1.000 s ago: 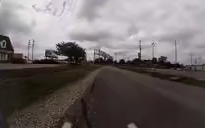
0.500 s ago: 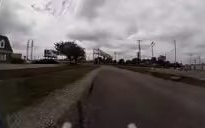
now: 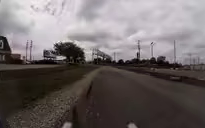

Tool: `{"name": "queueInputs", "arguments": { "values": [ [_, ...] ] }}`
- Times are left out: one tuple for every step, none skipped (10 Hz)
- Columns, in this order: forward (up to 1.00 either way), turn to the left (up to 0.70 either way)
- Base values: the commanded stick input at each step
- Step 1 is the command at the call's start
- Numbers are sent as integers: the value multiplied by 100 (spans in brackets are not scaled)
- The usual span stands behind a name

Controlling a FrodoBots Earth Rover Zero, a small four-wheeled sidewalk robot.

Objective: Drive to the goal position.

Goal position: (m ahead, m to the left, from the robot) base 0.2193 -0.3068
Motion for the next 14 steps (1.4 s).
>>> {"name": "queueInputs", "arguments": {
  "values": [
    [45, 0],
    [45, 0],
    [45, 0],
    [45, 0],
    [45, 0],
    [45, 19],
    [45, 25],
    [45, 20],
    [45, 7],
    [45, 0],
    [45, 0],
    [45, 0],
    [45, 0],
    [45, 0]
  ]
}}
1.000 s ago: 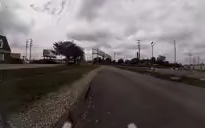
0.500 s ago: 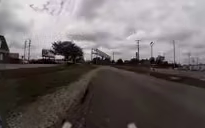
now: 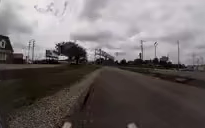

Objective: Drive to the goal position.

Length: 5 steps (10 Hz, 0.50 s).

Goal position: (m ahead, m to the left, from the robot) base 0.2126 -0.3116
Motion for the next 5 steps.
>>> {"name": "queueInputs", "arguments": {
  "values": [
    [45, 0],
    [45, 0],
    [45, 0],
    [45, 0],
    [45, 0]
  ]
}}
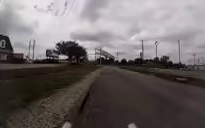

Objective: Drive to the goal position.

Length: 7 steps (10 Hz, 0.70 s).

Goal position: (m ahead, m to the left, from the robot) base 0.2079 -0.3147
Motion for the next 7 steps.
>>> {"name": "queueInputs", "arguments": {
  "values": [
    [45, 0],
    [45, 0],
    [45, 0],
    [45, 0],
    [45, 0],
    [45, 0],
    [45, 0]
  ]
}}
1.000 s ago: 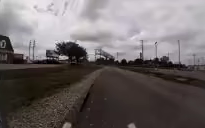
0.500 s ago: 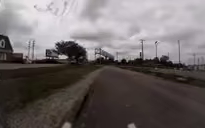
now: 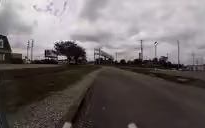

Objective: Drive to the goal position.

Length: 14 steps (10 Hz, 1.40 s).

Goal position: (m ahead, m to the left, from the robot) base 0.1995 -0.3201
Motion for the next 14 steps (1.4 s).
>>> {"name": "queueInputs", "arguments": {
  "values": [
    [45, 0],
    [45, 0],
    [45, 0],
    [45, 0],
    [45, 0],
    [45, 0],
    [45, 0],
    [45, 0],
    [45, 0],
    [45, 0],
    [45, 0],
    [45, 0],
    [45, 0],
    [45, 0]
  ]
}}
